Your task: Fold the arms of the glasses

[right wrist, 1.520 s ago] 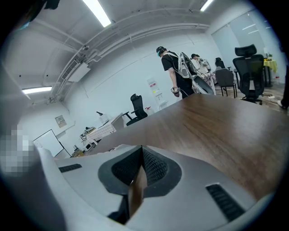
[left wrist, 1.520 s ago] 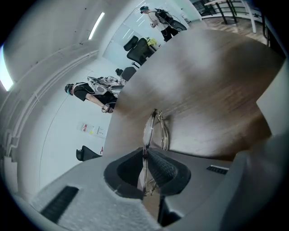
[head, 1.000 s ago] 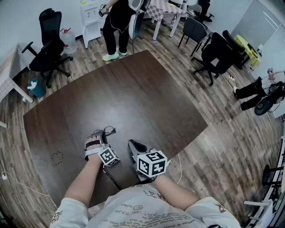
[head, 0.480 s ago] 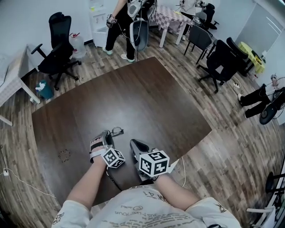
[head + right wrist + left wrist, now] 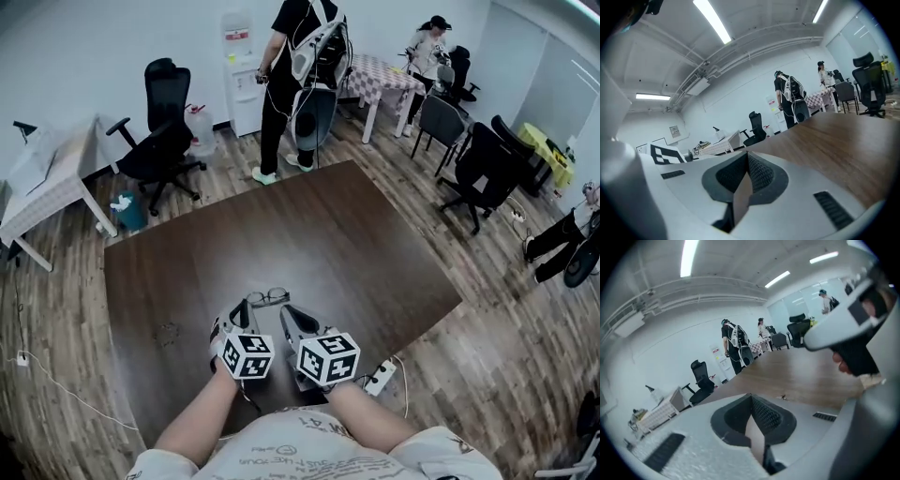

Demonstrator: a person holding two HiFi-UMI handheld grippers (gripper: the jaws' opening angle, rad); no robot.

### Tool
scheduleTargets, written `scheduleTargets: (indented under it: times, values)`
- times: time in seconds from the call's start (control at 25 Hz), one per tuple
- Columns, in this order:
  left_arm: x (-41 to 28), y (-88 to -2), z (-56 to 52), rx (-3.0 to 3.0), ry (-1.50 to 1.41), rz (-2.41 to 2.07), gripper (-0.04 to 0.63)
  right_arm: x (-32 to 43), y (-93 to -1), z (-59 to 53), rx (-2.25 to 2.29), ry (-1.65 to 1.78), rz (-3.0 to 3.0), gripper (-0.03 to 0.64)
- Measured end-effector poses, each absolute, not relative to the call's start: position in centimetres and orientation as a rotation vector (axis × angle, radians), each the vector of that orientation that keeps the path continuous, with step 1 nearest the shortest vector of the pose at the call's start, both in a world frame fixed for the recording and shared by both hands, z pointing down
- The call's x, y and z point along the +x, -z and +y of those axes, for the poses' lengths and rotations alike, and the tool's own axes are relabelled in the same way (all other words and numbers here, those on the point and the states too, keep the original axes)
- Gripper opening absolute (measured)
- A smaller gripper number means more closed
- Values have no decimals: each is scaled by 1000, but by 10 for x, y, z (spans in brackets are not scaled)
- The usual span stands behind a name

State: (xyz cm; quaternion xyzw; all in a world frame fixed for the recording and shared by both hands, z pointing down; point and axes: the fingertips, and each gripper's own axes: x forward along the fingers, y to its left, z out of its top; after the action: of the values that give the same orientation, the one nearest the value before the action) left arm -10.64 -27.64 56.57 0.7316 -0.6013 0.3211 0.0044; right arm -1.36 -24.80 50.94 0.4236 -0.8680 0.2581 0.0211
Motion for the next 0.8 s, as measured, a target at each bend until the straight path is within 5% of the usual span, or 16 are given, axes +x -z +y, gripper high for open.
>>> scheduleTargets:
  times: [0.36,0.8]
  values:
    - [-117,-471,-204,2284,-459,-1828,14,-33,-480,-209,1368,-542,-2758,15]
    - [-139,-467,-148,2301,-378,-1828,14,-39,-467,-156,1437,-430,-2737,14]
